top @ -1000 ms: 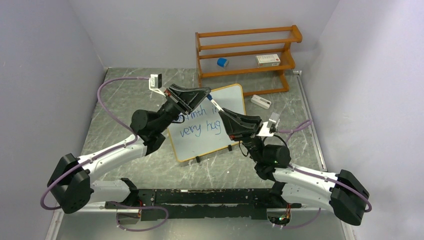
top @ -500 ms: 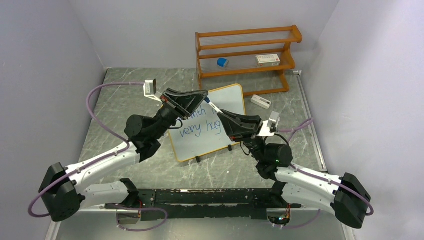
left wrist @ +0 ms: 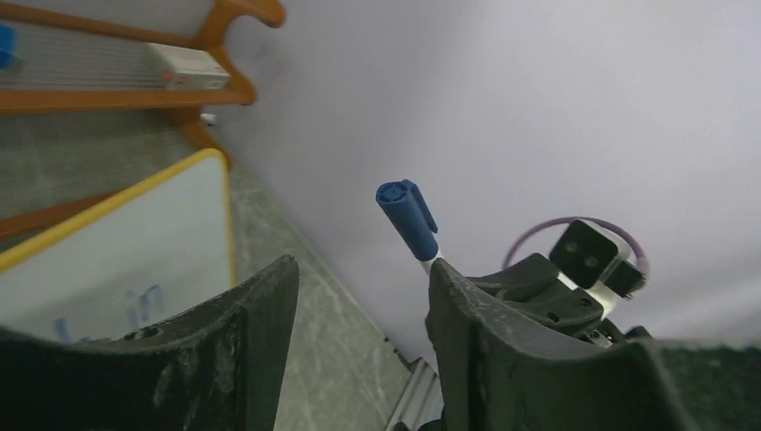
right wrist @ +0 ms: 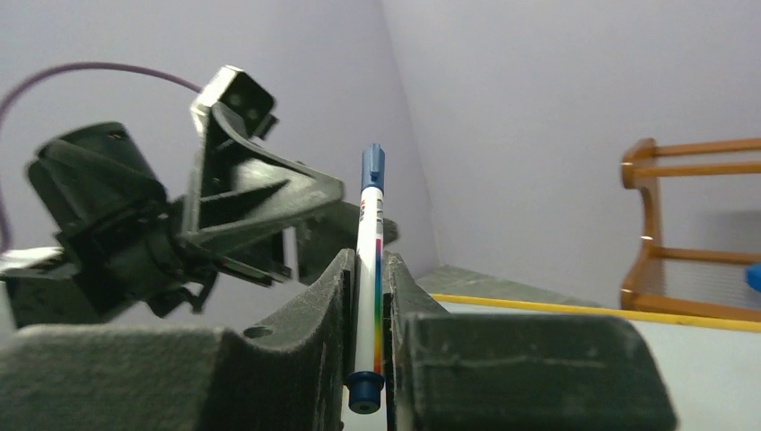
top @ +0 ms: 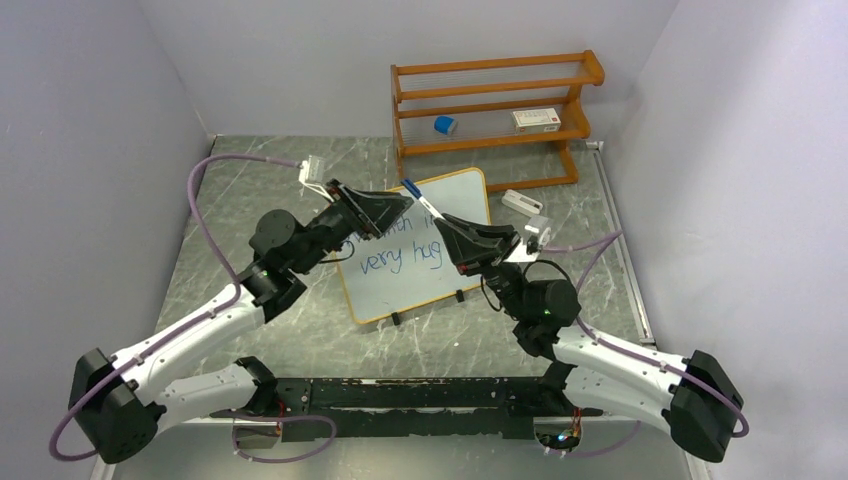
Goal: Write a sentence on the whiteboard
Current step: Insert the whiteboard marker without the cap into the pen cap, then put down the whiteboard marker at the center of the board.
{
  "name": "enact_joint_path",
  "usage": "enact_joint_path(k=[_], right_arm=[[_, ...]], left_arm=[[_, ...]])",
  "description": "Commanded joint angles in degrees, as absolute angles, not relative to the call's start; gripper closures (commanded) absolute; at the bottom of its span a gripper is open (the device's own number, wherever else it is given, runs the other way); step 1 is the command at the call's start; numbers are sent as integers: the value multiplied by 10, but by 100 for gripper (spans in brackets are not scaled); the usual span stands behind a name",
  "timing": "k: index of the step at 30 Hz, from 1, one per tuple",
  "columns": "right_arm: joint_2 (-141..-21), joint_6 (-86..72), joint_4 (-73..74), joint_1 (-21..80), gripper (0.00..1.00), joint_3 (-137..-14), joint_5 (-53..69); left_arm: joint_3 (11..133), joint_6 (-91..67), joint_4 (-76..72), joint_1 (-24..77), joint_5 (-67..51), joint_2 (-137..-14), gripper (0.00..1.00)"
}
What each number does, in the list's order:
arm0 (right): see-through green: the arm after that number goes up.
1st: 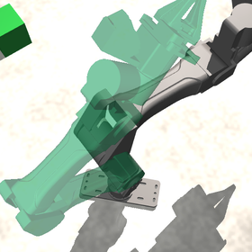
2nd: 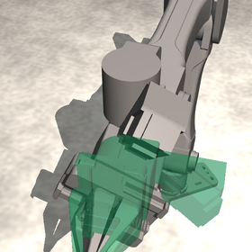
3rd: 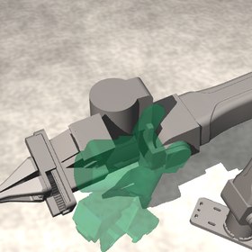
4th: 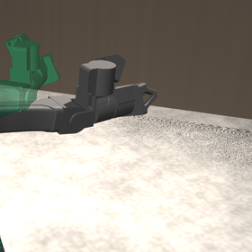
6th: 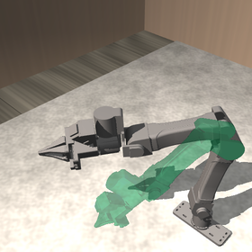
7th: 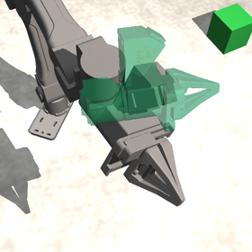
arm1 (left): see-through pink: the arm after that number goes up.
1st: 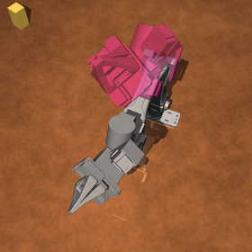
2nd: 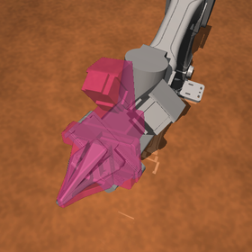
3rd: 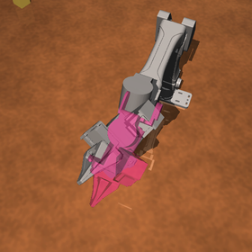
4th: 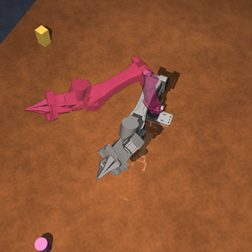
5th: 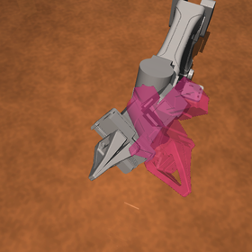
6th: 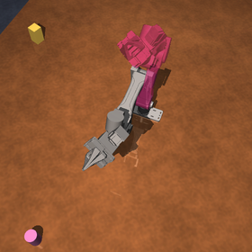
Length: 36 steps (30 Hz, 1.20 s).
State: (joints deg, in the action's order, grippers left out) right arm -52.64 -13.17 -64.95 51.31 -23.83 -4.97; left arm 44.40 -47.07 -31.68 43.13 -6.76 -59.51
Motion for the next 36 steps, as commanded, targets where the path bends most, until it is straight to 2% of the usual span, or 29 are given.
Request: enact_joint_path(k=[1,7,14,21,27,36], right_arm=[[-503,-91,-598,503,100,-250,-107],[-476,-52,-481,480,100,-255,-213],[-451,-66,-353,419,100,-246,-299],[-427,-132,-268,289,100,-221,-294],[-432,-239,-185,169,100,-203,-231],[-481,-298,-141,115,100,-168,-170]], left_arm=[[497,-406,-205,406,-57,-543,38],[558,-307,-36,396,25,-505,32],[620,-211,150,388,182,-499,25],[588,-174,189,366,304,-462,17],[564,-163,206,321,325,-448,14],[504,-150,207,226,305,-411,11]])
